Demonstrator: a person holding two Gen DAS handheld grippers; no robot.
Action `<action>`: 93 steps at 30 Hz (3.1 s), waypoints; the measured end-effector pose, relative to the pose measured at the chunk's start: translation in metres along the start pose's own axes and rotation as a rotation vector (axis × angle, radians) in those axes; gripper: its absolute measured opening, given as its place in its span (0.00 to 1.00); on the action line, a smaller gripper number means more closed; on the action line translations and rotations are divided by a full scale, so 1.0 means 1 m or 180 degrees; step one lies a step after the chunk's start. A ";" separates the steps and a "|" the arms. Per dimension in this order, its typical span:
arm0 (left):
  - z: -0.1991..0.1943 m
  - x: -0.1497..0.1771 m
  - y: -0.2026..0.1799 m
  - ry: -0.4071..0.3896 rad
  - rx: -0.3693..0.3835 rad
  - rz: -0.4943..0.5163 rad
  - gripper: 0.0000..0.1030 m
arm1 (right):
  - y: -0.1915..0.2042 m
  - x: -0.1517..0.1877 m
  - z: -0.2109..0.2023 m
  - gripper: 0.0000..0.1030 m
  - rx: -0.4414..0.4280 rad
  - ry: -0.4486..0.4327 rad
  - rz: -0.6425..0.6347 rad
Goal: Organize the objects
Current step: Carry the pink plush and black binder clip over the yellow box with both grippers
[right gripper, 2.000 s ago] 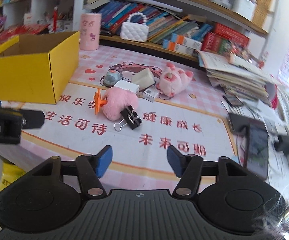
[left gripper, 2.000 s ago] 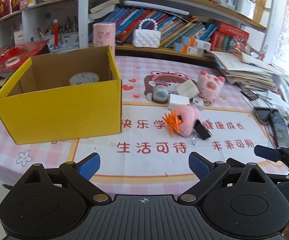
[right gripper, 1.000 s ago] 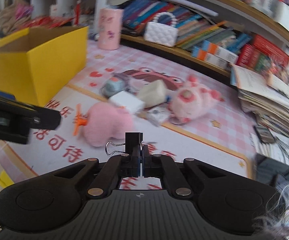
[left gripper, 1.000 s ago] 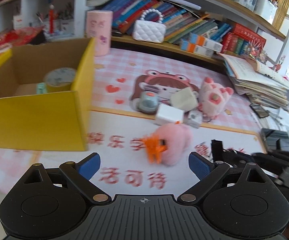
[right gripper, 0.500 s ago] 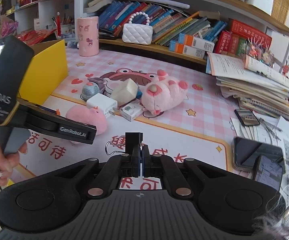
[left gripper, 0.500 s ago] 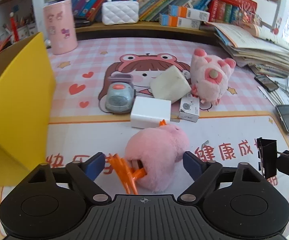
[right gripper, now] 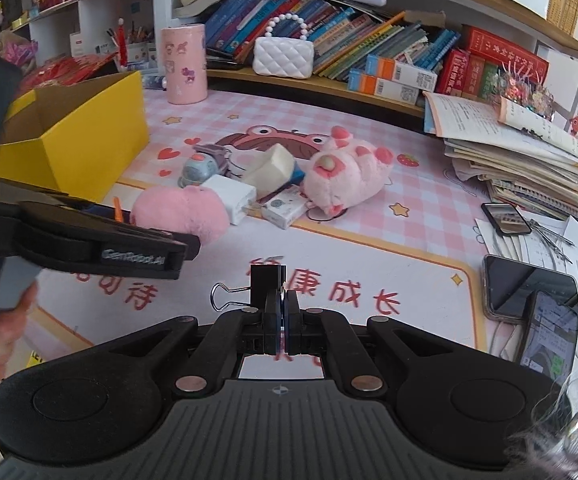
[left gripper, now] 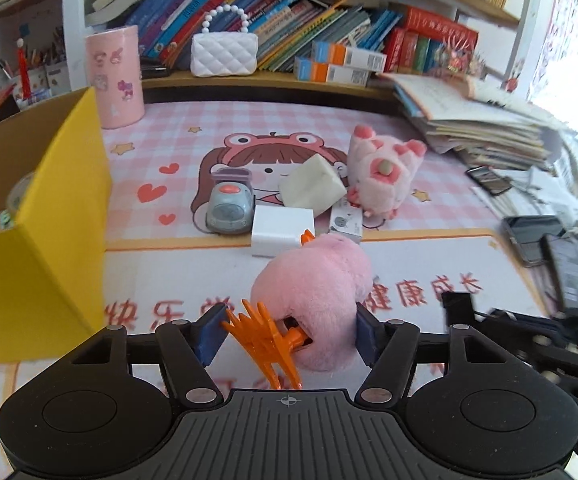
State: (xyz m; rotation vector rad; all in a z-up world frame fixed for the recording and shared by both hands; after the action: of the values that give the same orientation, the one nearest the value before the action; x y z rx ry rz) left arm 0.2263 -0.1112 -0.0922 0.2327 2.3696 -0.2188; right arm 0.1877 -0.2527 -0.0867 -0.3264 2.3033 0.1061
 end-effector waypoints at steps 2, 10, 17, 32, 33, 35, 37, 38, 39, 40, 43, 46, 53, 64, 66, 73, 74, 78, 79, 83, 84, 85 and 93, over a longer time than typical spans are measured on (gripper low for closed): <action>-0.012 0.005 0.005 -0.0011 0.0029 -0.0034 0.62 | 0.009 0.001 -0.003 0.02 -0.0005 -0.0007 -0.0013; -0.055 0.034 0.044 -0.0028 -0.0002 -0.0266 0.62 | 0.052 0.008 -0.016 0.02 -0.0073 0.0005 -0.0078; -0.091 0.062 0.086 -0.0061 -0.0101 -0.0410 0.62 | 0.107 0.010 -0.025 0.02 -0.0232 0.0015 -0.0177; -0.161 0.106 0.167 -0.0194 -0.0344 -0.0604 0.62 | 0.217 0.016 -0.045 0.02 -0.0495 -0.0045 -0.0402; -0.165 0.107 0.170 -0.0206 -0.0352 -0.0607 0.62 | 0.223 0.016 -0.047 0.02 -0.0504 -0.0051 -0.0414; -0.172 0.111 0.177 -0.0227 -0.0363 -0.0620 0.62 | 0.233 0.019 -0.050 0.02 -0.0516 -0.0063 -0.0432; -0.177 0.115 0.183 -0.0245 -0.0372 -0.0629 0.62 | 0.243 0.020 -0.054 0.02 -0.0519 -0.0077 -0.0449; -0.180 0.117 0.186 -0.0254 -0.0374 -0.0634 0.62 | 0.247 0.020 -0.055 0.02 -0.0519 -0.0084 -0.0456; -0.182 0.119 0.189 -0.0261 -0.0373 -0.0636 0.62 | 0.250 0.021 -0.056 0.02 -0.0519 -0.0089 -0.0460; -0.185 0.120 0.191 -0.0272 -0.0372 -0.0638 0.62 | 0.253 0.021 -0.058 0.02 -0.0517 -0.0094 -0.0462; -0.193 0.123 0.197 -0.0311 -0.0362 -0.0643 0.62 | 0.261 0.022 -0.061 0.02 -0.0504 -0.0114 -0.0471; -0.199 0.124 0.201 -0.0361 -0.0351 -0.0649 0.62 | 0.268 0.021 -0.066 0.02 -0.0488 -0.0144 -0.0485; -0.209 0.125 0.208 -0.0440 -0.0307 -0.0645 0.62 | 0.278 0.021 -0.072 0.02 -0.0432 -0.0185 -0.0478; -0.216 0.123 0.216 -0.0513 -0.0262 -0.0626 0.62 | 0.286 0.018 -0.074 0.02 -0.0397 -0.0204 -0.0485; -0.216 0.122 0.216 -0.0518 -0.0254 -0.0619 0.62 | 0.286 0.018 -0.074 0.02 -0.0399 -0.0202 -0.0487; -0.214 0.115 0.217 -0.0542 -0.0262 -0.0634 0.62 | 0.286 0.014 -0.071 0.02 -0.0399 -0.0201 -0.0480; -0.213 0.112 0.218 -0.0558 -0.0265 -0.0637 0.62 | 0.286 0.011 -0.069 0.02 -0.0397 -0.0210 -0.0477; -0.211 0.095 0.220 -0.0635 -0.0272 -0.0630 0.62 | 0.280 -0.004 -0.063 0.02 -0.0420 -0.0284 -0.0462; -0.210 0.089 0.220 -0.0664 -0.0279 -0.0625 0.62 | 0.278 -0.010 -0.061 0.02 -0.0427 -0.0312 -0.0459; -0.209 0.061 0.223 -0.0809 -0.0318 -0.0639 0.62 | 0.268 -0.042 -0.052 0.02 -0.0463 -0.0470 -0.0425; -0.208 0.052 0.224 -0.0853 -0.0336 -0.0639 0.62 | 0.265 -0.051 -0.050 0.02 -0.0467 -0.0519 -0.0429; -0.206 0.043 0.225 -0.0901 -0.0351 -0.0643 0.62 | 0.263 -0.060 -0.048 0.02 -0.0467 -0.0570 -0.0433; -0.170 -0.016 0.234 -0.1050 -0.0508 -0.0680 0.62 | 0.244 -0.132 -0.011 0.02 -0.0500 -0.0863 -0.0527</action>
State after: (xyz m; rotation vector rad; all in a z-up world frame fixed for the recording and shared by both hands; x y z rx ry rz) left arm 0.1794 0.1516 0.0195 -0.1259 2.0677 -0.1541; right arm 0.2012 0.0068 0.0113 -0.5472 1.9960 0.2339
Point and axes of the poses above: each gripper's, at about its wrist camera, not at the fingertips, and z roughly the way its jaws point, y to its left, x to its underside, the point moved 5 cm from there along z, roughly the way its jaws point, and after that the axes turned 2 degrees about -x, right-handed, at the moved point
